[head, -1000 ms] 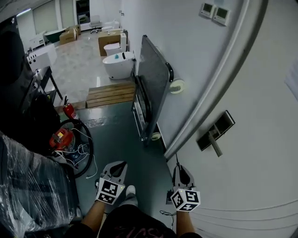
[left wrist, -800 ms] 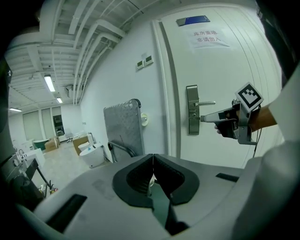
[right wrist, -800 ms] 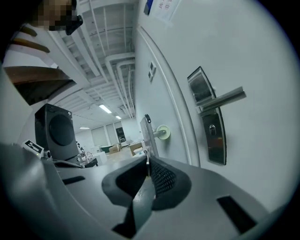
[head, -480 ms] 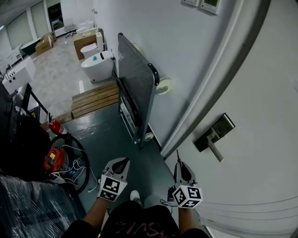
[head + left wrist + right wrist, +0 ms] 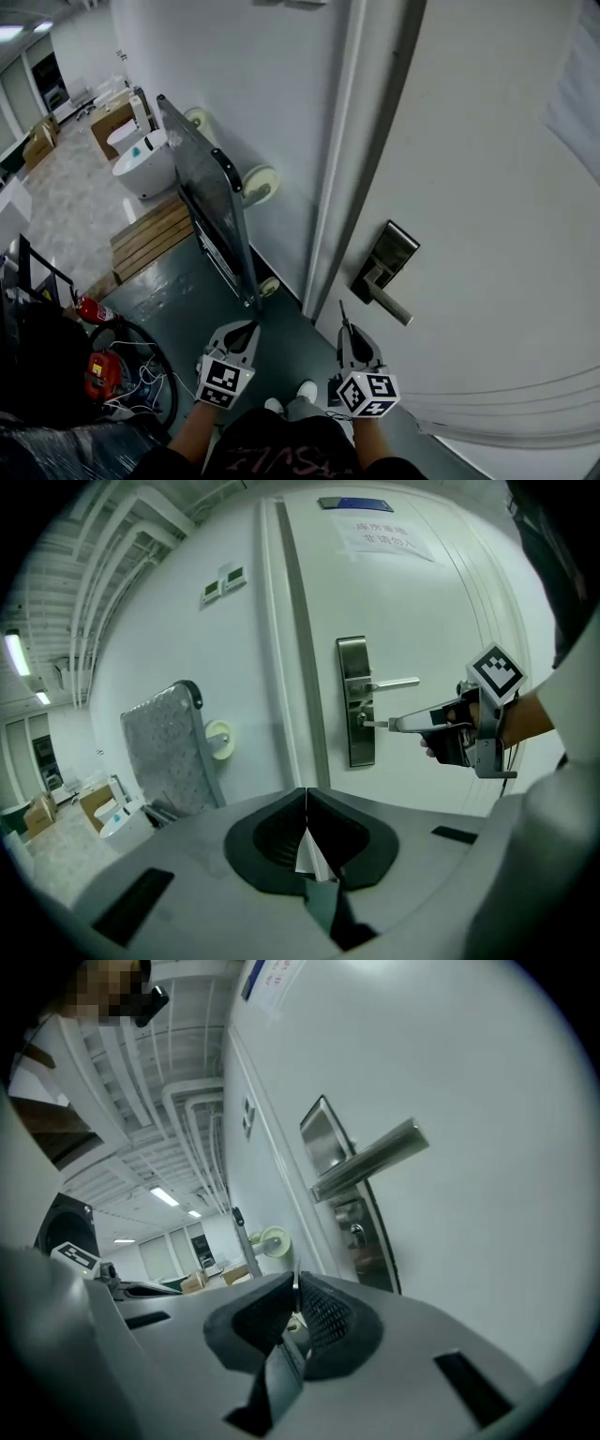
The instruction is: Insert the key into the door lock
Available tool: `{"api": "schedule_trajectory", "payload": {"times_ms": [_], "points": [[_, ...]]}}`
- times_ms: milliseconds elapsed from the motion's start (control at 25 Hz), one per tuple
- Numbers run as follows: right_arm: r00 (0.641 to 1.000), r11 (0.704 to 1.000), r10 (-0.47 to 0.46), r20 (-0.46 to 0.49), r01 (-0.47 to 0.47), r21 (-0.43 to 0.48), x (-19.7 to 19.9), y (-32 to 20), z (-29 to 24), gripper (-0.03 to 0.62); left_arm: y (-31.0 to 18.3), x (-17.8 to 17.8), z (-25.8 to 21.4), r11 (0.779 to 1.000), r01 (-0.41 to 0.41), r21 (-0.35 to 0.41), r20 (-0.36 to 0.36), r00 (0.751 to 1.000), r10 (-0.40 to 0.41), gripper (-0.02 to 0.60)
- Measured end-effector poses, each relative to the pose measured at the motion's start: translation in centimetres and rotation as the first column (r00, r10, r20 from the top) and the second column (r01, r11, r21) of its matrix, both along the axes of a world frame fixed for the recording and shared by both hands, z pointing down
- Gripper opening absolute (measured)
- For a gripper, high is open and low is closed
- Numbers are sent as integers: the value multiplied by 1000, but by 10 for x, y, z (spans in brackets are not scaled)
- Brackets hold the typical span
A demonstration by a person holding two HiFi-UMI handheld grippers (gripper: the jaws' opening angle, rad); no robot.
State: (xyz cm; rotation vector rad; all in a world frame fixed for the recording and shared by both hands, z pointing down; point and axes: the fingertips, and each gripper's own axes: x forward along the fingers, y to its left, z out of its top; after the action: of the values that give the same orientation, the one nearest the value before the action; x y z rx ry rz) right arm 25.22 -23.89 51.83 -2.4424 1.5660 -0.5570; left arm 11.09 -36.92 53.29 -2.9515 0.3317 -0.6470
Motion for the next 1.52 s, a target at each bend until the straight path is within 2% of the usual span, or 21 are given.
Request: {"api": "schedule_trajectory", "payload": {"times_ms": [200, 400, 760, 1040, 1320, 1520], "points": [[995, 996, 81, 54, -82, 29, 34, 21, 5, 80, 7, 54, -3, 996, -92, 16, 15, 996, 91, 14], [987, 988, 144, 72, -147, 38, 64, 42, 8, 80, 22, 101, -4, 988, -153, -19, -4, 988, 153, 14], [965, 967, 249, 87, -252, 34, 71, 76, 7, 80, 54, 151, -2, 955, -294, -43, -30, 956, 293, 14], [917, 919, 387, 100, -392, 43, 62, 89, 4, 80, 63, 158, 2, 899, -436, -45, -43, 900, 435, 14], [865, 865, 493, 88, -499, 52, 36, 76, -8, 80, 48, 146, 0, 846, -530, -50, -80, 847, 526, 14], [816, 815, 553, 167, -572, 96, 23, 63, -7, 80, 32, 136, 0, 814, -579, -43, -95, 813, 574, 14]]}}
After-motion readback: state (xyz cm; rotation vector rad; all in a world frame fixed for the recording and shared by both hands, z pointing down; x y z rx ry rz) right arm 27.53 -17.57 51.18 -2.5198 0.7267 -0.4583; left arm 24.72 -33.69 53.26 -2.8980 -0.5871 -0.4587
